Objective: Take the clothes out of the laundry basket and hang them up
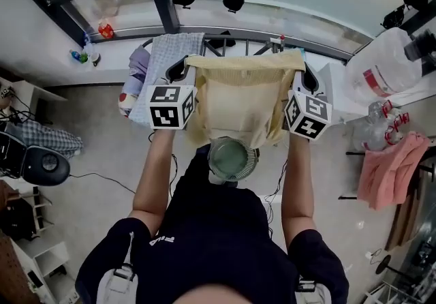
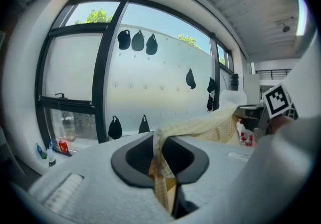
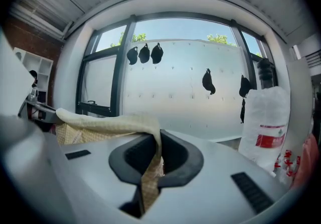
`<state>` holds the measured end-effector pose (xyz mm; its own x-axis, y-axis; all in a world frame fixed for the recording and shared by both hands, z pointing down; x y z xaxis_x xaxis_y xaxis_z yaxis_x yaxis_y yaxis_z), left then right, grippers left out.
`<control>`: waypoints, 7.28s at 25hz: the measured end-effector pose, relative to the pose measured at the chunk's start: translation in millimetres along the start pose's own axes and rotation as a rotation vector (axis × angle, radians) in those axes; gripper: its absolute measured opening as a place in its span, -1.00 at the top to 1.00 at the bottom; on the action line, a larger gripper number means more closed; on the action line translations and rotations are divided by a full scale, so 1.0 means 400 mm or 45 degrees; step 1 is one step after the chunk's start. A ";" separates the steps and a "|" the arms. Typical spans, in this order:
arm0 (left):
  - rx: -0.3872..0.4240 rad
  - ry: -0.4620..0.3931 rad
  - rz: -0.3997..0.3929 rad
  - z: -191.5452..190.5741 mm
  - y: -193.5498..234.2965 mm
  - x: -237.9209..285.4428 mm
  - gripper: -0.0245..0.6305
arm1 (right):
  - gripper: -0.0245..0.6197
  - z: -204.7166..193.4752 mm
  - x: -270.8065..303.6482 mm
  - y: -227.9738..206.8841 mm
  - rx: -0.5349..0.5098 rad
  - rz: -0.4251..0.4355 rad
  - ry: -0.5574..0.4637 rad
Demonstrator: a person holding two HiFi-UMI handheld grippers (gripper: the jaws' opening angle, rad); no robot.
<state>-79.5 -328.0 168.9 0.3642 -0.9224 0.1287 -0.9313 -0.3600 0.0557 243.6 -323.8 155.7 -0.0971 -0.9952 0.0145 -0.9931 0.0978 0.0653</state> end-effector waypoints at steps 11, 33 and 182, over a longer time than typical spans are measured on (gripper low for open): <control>-0.108 0.072 -0.095 -0.025 0.137 0.280 0.77 | 0.87 -0.043 0.249 0.000 -0.055 -0.072 0.110; -0.158 0.291 -0.146 -0.139 0.264 0.693 0.77 | 0.87 -0.187 0.651 -0.052 -0.148 -0.098 0.298; -0.167 0.159 -0.034 -0.414 -0.334 -1.109 0.57 | 0.29 -0.292 -1.132 0.248 0.242 0.360 0.256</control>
<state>-115.9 152.7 268.4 0.3943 -0.8851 0.2473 -0.9156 -0.3553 0.1881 196.9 137.5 272.3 -0.3723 -0.9060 0.2015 -0.9254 0.3458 -0.1552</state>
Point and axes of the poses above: the fingertips, and each gripper's own axes: x forward along the fingers, y to its left, z out of its top, the point moved 8 cm from there along -x, backward along the fingers, and after that the axes turned 9 degrees about -y, right-handed, at the moved point
